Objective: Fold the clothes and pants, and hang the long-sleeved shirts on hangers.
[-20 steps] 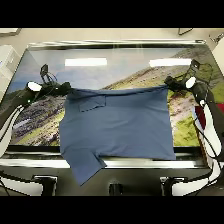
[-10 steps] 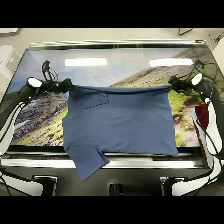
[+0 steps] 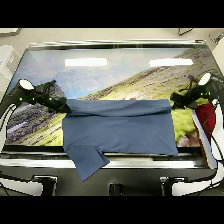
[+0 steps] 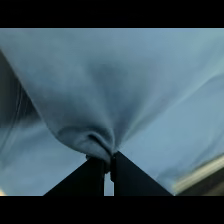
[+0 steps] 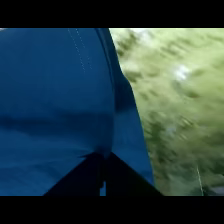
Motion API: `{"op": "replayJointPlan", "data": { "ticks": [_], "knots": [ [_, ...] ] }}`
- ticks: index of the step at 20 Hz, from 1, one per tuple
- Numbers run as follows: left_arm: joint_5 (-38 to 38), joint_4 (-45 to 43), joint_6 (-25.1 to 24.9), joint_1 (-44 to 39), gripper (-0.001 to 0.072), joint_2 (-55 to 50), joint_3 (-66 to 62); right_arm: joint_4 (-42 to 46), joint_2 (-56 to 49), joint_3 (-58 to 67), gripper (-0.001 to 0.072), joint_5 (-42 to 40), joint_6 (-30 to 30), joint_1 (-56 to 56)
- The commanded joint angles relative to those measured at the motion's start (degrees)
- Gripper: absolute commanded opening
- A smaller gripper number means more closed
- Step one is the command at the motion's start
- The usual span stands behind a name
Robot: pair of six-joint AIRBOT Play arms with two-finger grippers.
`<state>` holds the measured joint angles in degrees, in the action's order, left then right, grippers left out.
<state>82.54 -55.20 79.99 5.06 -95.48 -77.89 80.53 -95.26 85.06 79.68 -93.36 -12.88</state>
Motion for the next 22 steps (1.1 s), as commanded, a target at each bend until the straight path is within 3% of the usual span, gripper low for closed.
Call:
{"op": "replayJointPlan", "data": {
  "ticks": [1, 17, 18, 19, 20, 22],
  "knots": [
    [5.51, -2.16, 0.66, 0.09, 0.0028, 0.07, 1.73, 2.05, -1.09, -1.09, 0.0034, 5.4, 1.75, -0.07],
    [1.44, -5.22, 0.72, 0.09, 0.003, -1.38, 1.73, 1.64, -1.33, -4.72, 0.004, 8.04, 1.62, -0.07],
    [1.53, -5.22, 1.49, 0.09, 0.0116, -1.36, 1.7, 1.64, -1.27, -4.63, 0.0136, 6.91, 0.76, -0.09],
    [2.58, -5.25, 1.68, 0.28, 0.0364, -1.27, 1.51, 1.53, -1.27, -4.15, 0.0289, 6.95, 0.61, -0.13],
    [4.37, -5.29, 1.57, 0.79, 0.0473, -1.07, 1.01, 1.46, -1.11, -3.19, 0.0365, 7.93, 1.03, -0.15],
    [7.39, -5.31, 1.42, 2.78, 0.0473, 0.42, -0.02, 1.46, -0.66, -0.33, 0.0559, 12.83, 4.5, -0.79]
  ]
}}
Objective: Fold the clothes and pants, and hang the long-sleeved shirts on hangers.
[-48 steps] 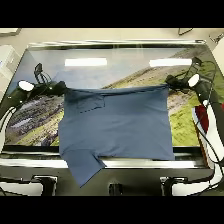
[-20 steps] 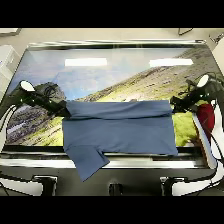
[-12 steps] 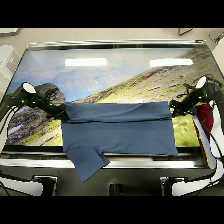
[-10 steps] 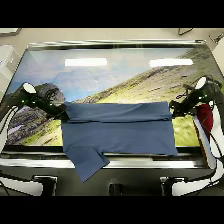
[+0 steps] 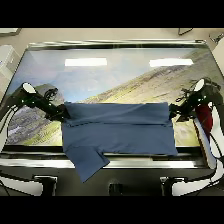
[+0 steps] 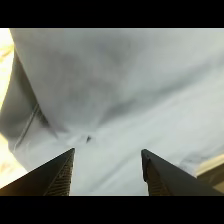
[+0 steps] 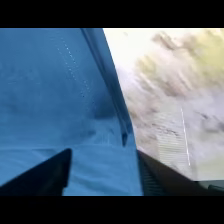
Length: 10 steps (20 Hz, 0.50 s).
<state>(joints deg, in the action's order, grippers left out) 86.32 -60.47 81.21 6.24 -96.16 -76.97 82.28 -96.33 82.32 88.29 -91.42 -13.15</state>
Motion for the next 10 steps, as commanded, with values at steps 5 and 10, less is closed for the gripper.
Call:
{"op": "replayJointPlan", "data": {
  "ticks": [5, 10],
  "knots": [
    [6.21, -0.59, -1.66, 5.92, 0.0523, 12.35, 8.79, -1.22, 7.85, -3.32, 0.0603, 9.46, 1.86, -10.23],
    [-0.5, -0.52, -3.89, 6.05, 0.0522, 23.69, 36.7, -1.01, 12.87, -14.23, 0.0602, 5.66, 2.56, -13.07]
  ]
}}
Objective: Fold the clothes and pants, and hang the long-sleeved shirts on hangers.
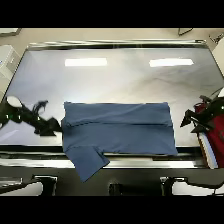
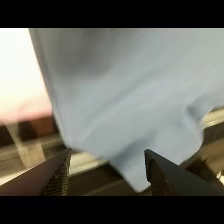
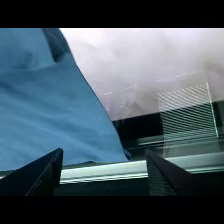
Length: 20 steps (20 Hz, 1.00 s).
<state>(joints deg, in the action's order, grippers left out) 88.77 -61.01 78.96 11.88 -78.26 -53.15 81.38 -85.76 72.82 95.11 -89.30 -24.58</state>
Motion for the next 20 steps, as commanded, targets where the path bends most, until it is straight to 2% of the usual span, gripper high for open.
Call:
{"op": "replayJointPlan", "data": {
  "ticks": [1, 5, 9, 14, 15, 16, 17, 19, 20],
  "knots": [
    [-3.63, 0.15, -2.03, 0.42, 0.0521, 7.26, 16.0, -0.17, 2.27, -5.18, 0.0602, -1.18, 0.44, -1.64],
    [-5.99, 1.4, -2.03, -1.29, 0.0519, 8.9, 22.93, -0.15, 2.29, -5.22, 0.06, -1.2, 0.44, -1.64],
    [-12.17, 6.71, -1.79, -6.14, 0.0518, 8.46, 26.18, -0.17, 2.29, -5.22, 0.0599, -1.07, 0.44, -1.64],
    [-19.06, 8.98, 1.73, -11.23, 0.0485, 7.61, 26.86, -0.17, 2.29, -5.22, 0.0599, -0.5, 0.42, -1.64],
    [-19.28, 8.98, 2.82, -11.87, 0.0427, 7.61, 26.86, -0.17, 2.29, -5.22, 0.0599, -0.46, 0.42, -1.64],
    [-18.95, 8.98, 3.15, -12.33, 0.0306, 7.61, 26.86, -0.17, 2.29, -5.22, 0.0599, -0.37, 0.42, -1.64],
    [-18.16, 8.98, 2.91, -12.37, 0.0154, 7.63, 26.86, -0.13, 2.29, -5.25, 0.0599, -0.31, 0.42, -1.64],
    [-16.55, 8.96, 0.98, -12.2, 0.0028, 7.85, 26.84, -0.11, 2.32, -6.14, 0.0599, -0.28, 0.42, -1.64],
    [-16.09, 8.96, 0.61, -12.2, 0.003, 8.0, 26.8, -0.11, 2.34, -7.72, 0.0599, -0.28, 0.42, -1.64]
  ]
}}
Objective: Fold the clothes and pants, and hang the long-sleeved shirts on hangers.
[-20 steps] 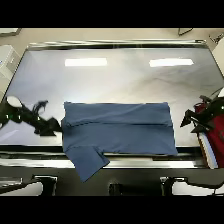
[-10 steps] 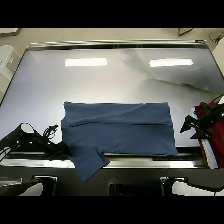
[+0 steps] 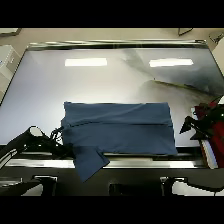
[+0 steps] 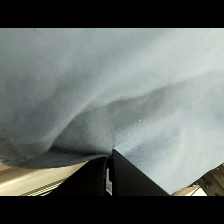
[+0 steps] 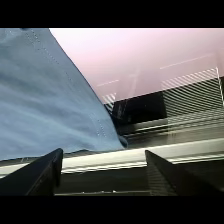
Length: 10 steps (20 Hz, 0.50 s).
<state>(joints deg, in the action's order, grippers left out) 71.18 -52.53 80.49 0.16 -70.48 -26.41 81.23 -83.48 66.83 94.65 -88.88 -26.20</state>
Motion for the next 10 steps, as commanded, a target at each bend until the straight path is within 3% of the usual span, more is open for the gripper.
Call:
{"op": "replayJointPlan", "data": {
  "ticks": [1, 6, 10],
  "knots": [
    [1.68, 0.48, -0.98, -0.48, 0.0029, 0.33, 0.07, 0.04, 0.11, -3.98, 0.06, 0.09, 0.0, -0.02],
    [1.64, 0.48, -1.2, -0.48, 0.0028, 1.99, 0.07, -0.17, 0.09, -15.67, 0.0625, -5.16, 1.33, -0.02],
    [1.62, 0.48, -1.18, -0.48, 0.0028, 3.54, 0.07, -1.86, 0.09, -17.92, 0.0627, -8.79, 1.51, -0.02]
  ]
}}
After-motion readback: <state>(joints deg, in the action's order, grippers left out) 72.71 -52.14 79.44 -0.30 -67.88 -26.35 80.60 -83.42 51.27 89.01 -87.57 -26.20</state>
